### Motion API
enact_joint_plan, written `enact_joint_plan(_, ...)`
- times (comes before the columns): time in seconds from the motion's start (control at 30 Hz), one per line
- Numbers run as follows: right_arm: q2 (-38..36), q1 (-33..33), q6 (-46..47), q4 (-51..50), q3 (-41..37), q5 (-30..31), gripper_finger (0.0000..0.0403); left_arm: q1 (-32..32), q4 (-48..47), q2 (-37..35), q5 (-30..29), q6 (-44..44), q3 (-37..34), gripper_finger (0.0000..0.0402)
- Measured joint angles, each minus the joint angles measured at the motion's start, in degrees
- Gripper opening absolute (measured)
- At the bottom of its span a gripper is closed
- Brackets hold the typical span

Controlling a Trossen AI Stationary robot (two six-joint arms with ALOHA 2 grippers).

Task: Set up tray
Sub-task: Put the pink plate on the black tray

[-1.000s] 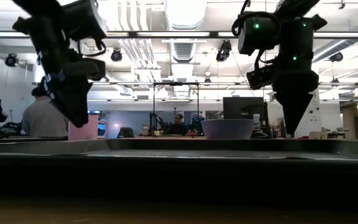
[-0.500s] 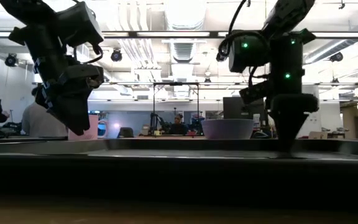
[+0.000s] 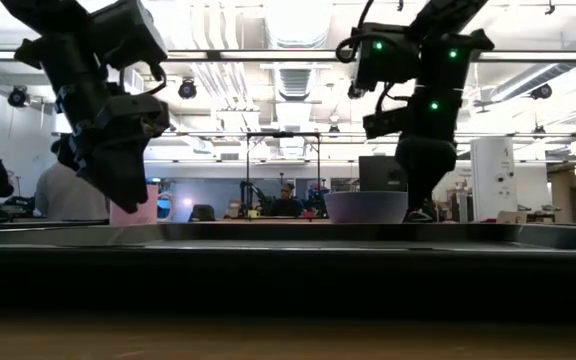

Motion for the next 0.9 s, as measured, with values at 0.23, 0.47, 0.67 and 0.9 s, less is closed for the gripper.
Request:
enact_joint_plan(0.23, -0.33, -2.82, 12.71, 2.76, 3.93, -15.86, 0.0180, 0.00, 0.04, -1.01, -0.12, 0.11, 1.97, 0.0141)
enact_joint_plan(0.47, -0.29, -5.58, 42.59, 20.83, 2.68, -23.64, 0.0172, 0.00, -0.17, -1.55, -7.87, 4.88, 3.77, 0.0141)
enact_joint_plan(0.67, 3.18, -5.54, 53.99, 30.49, 2.39, -20.38, 0.0174, 0.09, -0.11, -1.53, -17.02, 15.20, 7.82, 0.0141)
enact_joint_plan(0.9, 10.50, -6.66, 67.76, 31.71, 2.61, -19.82, 0.0182, 0.18, 0.01, -1.36, -23.69, 27.76, 16.76, 0.0141)
